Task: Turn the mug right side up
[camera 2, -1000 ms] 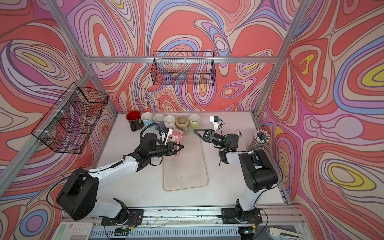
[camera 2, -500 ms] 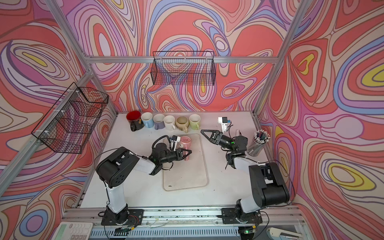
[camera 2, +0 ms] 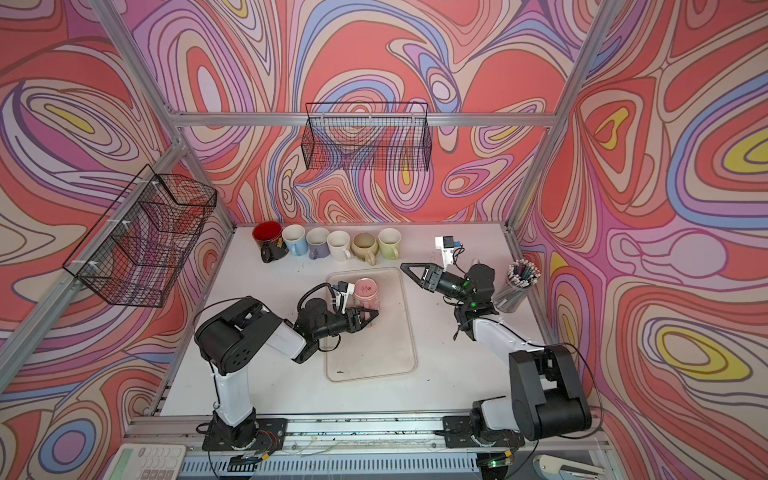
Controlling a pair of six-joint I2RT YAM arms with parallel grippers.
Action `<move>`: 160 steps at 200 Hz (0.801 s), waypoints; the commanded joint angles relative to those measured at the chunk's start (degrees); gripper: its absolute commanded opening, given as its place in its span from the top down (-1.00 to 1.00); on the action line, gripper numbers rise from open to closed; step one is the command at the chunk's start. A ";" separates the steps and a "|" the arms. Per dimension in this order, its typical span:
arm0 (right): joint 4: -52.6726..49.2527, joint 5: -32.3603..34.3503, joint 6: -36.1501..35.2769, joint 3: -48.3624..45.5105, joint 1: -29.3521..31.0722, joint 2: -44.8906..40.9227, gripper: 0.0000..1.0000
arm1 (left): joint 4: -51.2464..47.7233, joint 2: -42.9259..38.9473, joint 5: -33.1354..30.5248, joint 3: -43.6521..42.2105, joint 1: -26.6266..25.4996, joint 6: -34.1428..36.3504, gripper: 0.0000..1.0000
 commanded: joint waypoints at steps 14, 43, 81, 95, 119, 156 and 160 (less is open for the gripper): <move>-6.10 1.43 -4.67 1.28 -0.31 -2.18 -0.15 | 5.32 -1.60 -4.07 -3.83 0.04 1.18 0.14; -13.71 3.14 -9.08 2.22 -0.24 -4.61 -0.16 | 3.63 -3.85 -6.93 -6.34 0.04 0.86 0.05; -19.13 4.75 -11.49 2.88 -0.30 -6.58 -0.19 | -10.63 -11.03 -10.03 -6.62 -0.11 3.49 -0.05; -20.33 5.27 -11.96 3.02 -0.25 -6.98 -0.19 | -17.17 -14.27 -11.79 -5.74 -0.42 5.56 -0.05; -22.33 6.12 -12.64 3.10 -0.27 -7.45 -0.20 | -30.56 -19.57 -15.78 -2.23 -2.64 10.43 -0.08; -26.05 7.49 -14.11 3.48 -0.26 -8.53 -0.20 | -64.15 -20.90 -31.24 14.30 -10.32 19.73 -0.20; -26.61 7.51 -14.29 3.55 -0.24 -8.72 -0.20 | -67.48 -20.27 -32.80 16.15 -10.86 19.77 -0.19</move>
